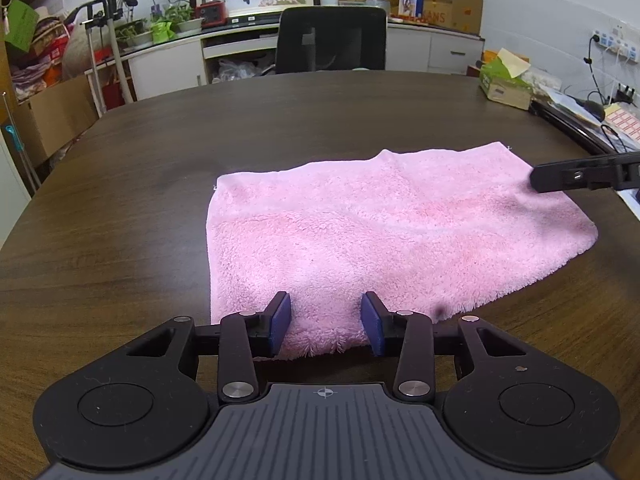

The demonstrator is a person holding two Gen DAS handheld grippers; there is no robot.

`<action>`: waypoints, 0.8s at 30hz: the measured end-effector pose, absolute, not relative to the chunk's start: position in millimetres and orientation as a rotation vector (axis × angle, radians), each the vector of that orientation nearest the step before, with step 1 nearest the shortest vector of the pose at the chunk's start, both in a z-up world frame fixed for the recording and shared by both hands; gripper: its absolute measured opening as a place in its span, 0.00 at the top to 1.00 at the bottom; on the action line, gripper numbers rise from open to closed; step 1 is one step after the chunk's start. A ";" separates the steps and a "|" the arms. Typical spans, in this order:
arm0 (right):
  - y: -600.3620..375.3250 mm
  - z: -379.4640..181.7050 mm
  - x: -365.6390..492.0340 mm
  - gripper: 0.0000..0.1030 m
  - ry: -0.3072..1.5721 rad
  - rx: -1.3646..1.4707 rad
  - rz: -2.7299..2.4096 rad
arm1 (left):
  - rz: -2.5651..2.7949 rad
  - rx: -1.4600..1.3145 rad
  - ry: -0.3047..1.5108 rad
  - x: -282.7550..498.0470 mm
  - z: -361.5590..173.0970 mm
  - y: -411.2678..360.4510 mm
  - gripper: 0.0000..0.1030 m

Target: Fold towel

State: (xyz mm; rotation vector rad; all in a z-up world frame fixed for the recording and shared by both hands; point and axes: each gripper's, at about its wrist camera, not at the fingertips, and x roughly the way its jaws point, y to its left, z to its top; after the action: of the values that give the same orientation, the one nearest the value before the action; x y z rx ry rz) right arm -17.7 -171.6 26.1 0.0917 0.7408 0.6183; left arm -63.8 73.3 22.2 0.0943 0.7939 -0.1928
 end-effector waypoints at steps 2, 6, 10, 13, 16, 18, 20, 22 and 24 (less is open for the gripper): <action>-147.6 21.4 -9.3 0.43 0.779 0.025 0.589 | -0.197 0.091 0.796 -66.1 22.5 74.8 0.59; -130.1 11.2 9.4 0.43 0.796 0.003 0.513 | -0.212 0.092 0.793 -74.3 22.0 80.1 0.57; -124.4 19.4 4.4 0.43 0.779 0.023 0.511 | -0.215 0.081 0.795 -84.4 24.3 84.7 0.56; -122.4 24.3 -1.2 0.42 0.763 0.008 0.525 | -0.187 0.038 0.770 -90.7 31.6 92.5 0.55; -119.7 26.5 -5.4 0.41 0.759 0.008 0.528 | -0.176 0.011 0.716 -87.8 45.2 93.6 0.52; -123.2 25.7 -2.8 0.41 0.763 0.031 0.500 | -0.183 0.005 0.690 -77.5 53.9 86.7 0.51; -132.6 22.9 -0.8 0.40 0.770 0.046 0.480 | -0.200 0.016 0.677 -66.3 57.3 76.1 0.49; -141.9 19.4 -1.8 0.39 0.773 0.064 0.461 | -0.205 0.064 0.678 -51.3 54.5 59.0 0.48; -149.6 15.6 -4.9 0.33 0.784 0.062 0.456 | -0.185 0.115 0.699 -40.0 46.0 47.0 0.48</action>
State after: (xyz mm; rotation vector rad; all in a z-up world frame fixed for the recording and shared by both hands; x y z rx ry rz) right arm -4.9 -149.6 15.6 0.0622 0.7836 0.4560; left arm -40.0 47.0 46.0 0.1146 0.6986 -0.1851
